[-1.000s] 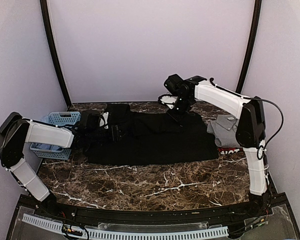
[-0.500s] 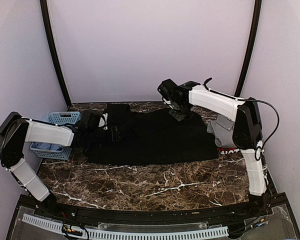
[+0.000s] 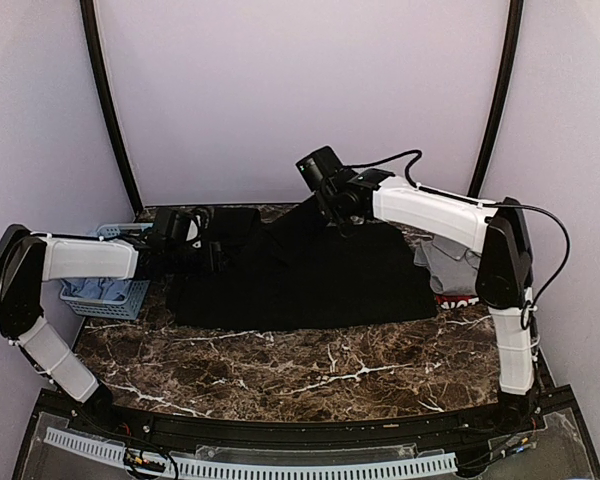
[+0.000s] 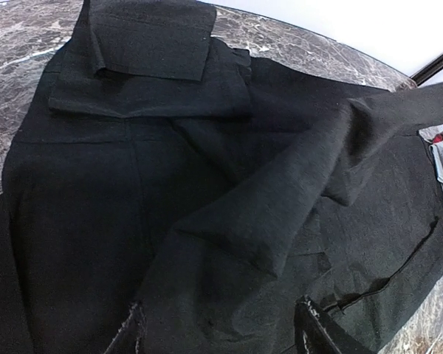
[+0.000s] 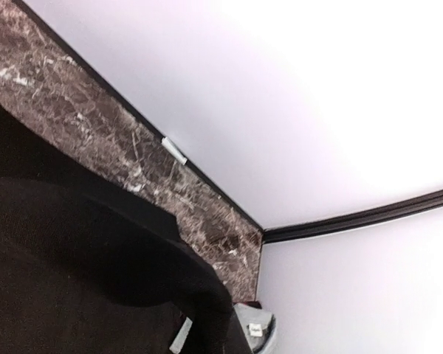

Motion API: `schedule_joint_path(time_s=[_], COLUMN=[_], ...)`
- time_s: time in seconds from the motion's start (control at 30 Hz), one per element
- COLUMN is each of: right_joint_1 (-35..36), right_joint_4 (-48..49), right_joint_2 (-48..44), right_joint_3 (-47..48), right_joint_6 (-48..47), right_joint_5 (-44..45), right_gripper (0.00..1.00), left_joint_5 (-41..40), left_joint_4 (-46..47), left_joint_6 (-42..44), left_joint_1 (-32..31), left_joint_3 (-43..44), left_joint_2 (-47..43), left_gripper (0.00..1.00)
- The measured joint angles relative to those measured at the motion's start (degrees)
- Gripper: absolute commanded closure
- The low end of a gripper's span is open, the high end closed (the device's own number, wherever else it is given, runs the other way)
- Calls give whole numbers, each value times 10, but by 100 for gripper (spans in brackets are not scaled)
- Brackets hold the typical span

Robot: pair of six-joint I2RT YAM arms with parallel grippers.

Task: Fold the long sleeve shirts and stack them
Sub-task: Place the sleeve of the 1/3-folded shirt.

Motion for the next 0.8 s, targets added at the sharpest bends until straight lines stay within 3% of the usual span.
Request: schedule_joint_path(time_s=[0.23,0.53,0.8], right_joint_1=[23,43,85], right_joint_4=[172,443,547], right_joint_2=[-9,-78,-170], right_joint_3=[-25,-220,-389], right_joint_6=[-122,-295,-303], right_joint_5=[73,114,122], right_gripper=[100,100,100], left_joint_5=[-4,-11,-28], left_joint_4=[-12,-12,-17], left_joint_6=[-1,2,2], left_joint_1=[4,4,5], left_joint_3=[15,15,6], left_joint_2=[36,70,70], left_gripper=[33,34,35])
